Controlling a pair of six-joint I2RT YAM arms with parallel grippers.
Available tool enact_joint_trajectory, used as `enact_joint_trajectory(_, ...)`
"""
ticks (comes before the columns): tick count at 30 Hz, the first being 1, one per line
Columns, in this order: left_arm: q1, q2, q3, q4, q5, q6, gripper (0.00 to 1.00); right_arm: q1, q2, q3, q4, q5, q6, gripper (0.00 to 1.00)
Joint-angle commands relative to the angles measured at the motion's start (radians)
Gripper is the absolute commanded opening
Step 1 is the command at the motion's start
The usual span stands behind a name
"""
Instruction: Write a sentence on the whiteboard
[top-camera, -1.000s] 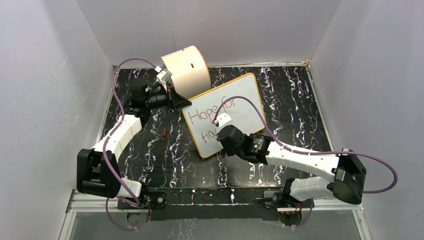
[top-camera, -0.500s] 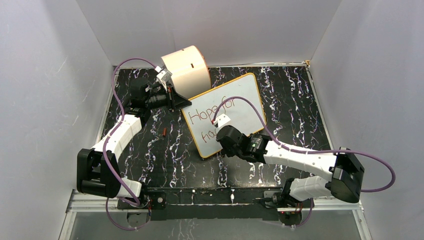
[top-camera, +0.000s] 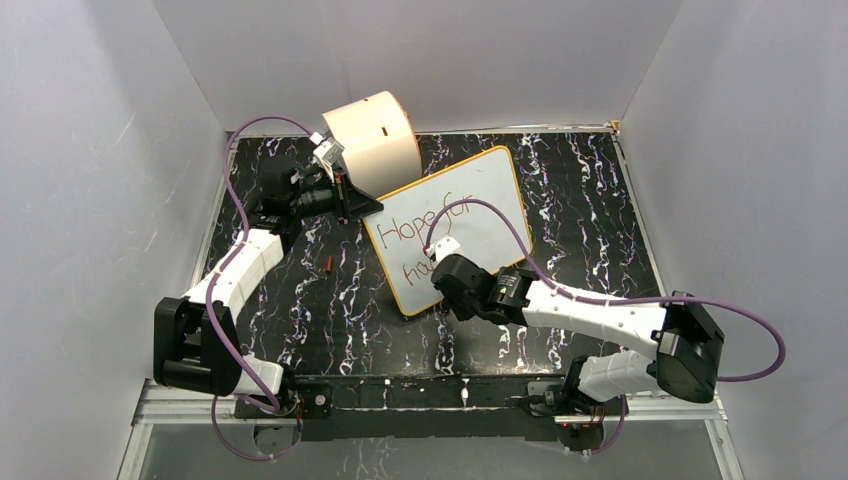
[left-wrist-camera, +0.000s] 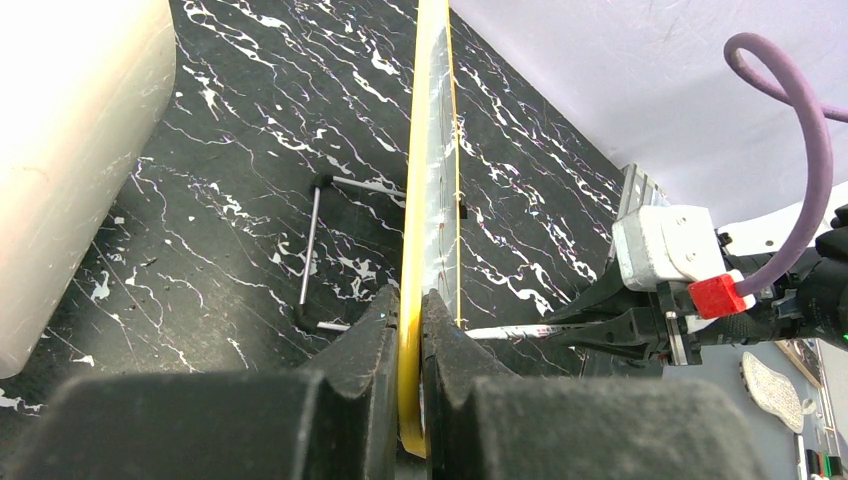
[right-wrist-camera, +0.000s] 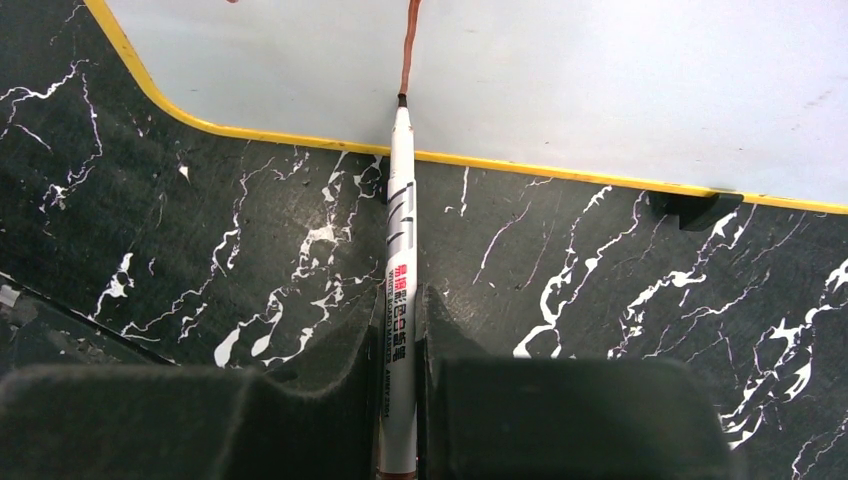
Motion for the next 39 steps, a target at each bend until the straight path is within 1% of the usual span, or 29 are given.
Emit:
enact_joint_trajectory(1, -0.020, 0.036, -0.014, -0.083, -0.050, 0.063, 0.00, -0.007, -0.074, 0.028, 0.070, 0.077, -0.013, 0.00)
enact_joint_trajectory(4, -0.020, 0.036, -0.014, -0.083, -0.052, 0.064, 0.00, -0.007, -0.113, 0.016, 0.138, 0.098, -0.038, 0.00)
enact_joint_trajectory(7, -0.020, 0.035, -0.014, -0.083, -0.052, 0.064, 0.00, -0.008, -0.114, 0.019, 0.166, 0.119, -0.054, 0.00)
enact_joint_trajectory(16, -0.020, 0.028, -0.016, -0.084, -0.059, 0.066, 0.00, -0.026, -0.069, 0.050, 0.193, 0.113, -0.079, 0.00)
enact_joint_trajectory(39, -0.020, 0.025, -0.016, -0.087, -0.062, 0.069, 0.00, -0.030, -0.059, 0.058, 0.232, 0.086, -0.098, 0.00)
